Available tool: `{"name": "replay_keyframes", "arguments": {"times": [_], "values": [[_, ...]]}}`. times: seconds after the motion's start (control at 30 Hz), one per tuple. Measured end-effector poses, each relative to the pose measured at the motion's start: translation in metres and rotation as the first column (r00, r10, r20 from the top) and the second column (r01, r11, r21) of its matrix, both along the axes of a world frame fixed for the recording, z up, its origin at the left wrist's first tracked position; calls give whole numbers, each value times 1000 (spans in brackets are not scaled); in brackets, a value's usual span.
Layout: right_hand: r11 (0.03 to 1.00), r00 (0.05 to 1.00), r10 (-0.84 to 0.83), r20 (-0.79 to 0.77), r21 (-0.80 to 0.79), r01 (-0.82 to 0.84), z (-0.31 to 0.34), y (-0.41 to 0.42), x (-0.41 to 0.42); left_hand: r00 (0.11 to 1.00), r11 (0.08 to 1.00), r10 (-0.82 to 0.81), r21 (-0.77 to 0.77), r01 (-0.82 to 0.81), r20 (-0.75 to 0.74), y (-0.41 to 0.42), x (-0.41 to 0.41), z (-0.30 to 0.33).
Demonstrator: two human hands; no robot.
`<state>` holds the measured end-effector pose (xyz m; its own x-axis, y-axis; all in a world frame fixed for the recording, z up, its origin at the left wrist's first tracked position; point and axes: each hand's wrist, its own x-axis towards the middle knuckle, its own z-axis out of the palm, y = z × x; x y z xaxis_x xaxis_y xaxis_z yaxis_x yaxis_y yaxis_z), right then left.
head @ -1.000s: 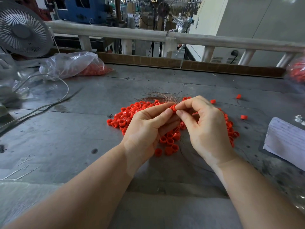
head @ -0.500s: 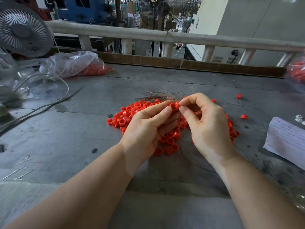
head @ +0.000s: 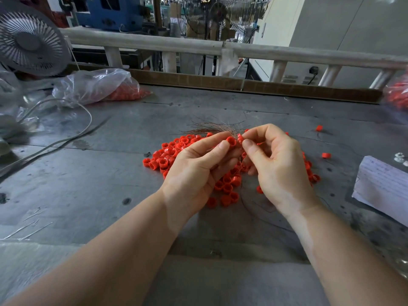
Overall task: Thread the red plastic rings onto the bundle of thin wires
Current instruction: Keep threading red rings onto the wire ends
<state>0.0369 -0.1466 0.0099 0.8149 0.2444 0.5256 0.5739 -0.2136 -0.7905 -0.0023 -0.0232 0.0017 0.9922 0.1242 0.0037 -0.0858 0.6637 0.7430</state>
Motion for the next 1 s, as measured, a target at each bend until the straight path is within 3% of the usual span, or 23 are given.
{"name": "replay_keyframes", "arguments": {"times": [0.37, 0.5, 0.67, 1.0], "values": [[999, 1000, -14, 15, -31, 15, 1, -1, -1, 1000, 996, -15, -89, 13, -24, 0, 0, 2], [1000, 1000, -4, 8, 7, 4, 1, 0, -1, 1000, 999, 17, -46, -18, -25, 0, -1, 1], [990, 992, 67, -105, 134, -53, 2, -1, 1, 999, 999, 29, -34, -30, -42, 0, -1, 2], [988, 991, 93, -97, 134, -79, 1, -1, 2, 999, 996, -14, -92, 9, -50, 0, 0, 3]]}}
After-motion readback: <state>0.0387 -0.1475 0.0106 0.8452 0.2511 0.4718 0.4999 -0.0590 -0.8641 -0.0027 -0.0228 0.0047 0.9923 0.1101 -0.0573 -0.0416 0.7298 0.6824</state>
